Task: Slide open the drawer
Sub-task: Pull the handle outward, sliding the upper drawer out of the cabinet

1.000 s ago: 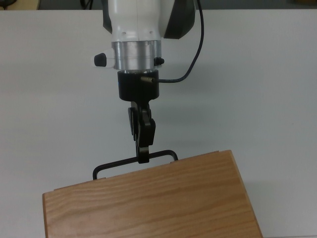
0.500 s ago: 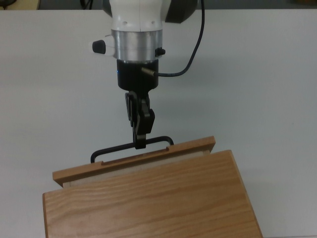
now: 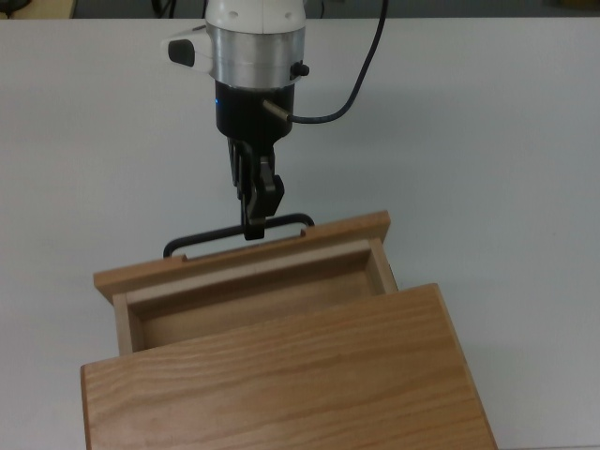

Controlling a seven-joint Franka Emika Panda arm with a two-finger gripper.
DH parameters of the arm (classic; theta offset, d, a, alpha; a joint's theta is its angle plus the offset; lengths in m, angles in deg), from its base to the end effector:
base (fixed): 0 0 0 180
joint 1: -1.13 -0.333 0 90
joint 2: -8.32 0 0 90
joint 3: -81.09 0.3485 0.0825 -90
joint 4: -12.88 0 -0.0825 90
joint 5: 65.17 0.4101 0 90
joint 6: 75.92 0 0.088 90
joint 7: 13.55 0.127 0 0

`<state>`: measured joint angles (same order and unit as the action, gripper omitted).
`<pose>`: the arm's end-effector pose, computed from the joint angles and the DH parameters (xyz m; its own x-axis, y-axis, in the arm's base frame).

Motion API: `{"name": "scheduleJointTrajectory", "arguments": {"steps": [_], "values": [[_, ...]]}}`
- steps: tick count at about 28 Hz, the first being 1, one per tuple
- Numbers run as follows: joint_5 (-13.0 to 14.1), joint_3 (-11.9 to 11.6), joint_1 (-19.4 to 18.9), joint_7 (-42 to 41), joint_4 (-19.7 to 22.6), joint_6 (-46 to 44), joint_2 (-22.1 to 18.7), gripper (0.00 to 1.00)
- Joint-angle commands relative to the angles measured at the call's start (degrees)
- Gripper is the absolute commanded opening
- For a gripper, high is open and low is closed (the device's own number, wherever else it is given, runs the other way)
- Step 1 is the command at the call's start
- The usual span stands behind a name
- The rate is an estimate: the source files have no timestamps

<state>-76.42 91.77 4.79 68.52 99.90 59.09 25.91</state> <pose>0.7380 0.0665 0.5552 0.2747 -0.9401 0.2021 -0.8084 -0.3396 -0.4808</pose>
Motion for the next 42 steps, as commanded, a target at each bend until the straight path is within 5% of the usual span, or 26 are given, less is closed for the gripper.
{"name": "scheduleJointTrajectory", "arguments": {"steps": [1, 12, 28, 40, 42], "values": [[-0.35, 0.12, 1.17, -1.48, 4.65, -5.53, -2.74, 0.0], [1.4, -0.14, 1.96, -3.93, 4.82, -14.94, -6.08, 0.0], [9.4, -0.67, 3.46, -12.55, 5.17, -31.64, -11.71, 0.0], [9.67, -0.67, 5.3, -12.9, 3.07, -31.38, -13.29, 0.0], [9.67, -0.84, 5.39, -13.25, 2.45, -31.64, -13.47, 0.15]]}}
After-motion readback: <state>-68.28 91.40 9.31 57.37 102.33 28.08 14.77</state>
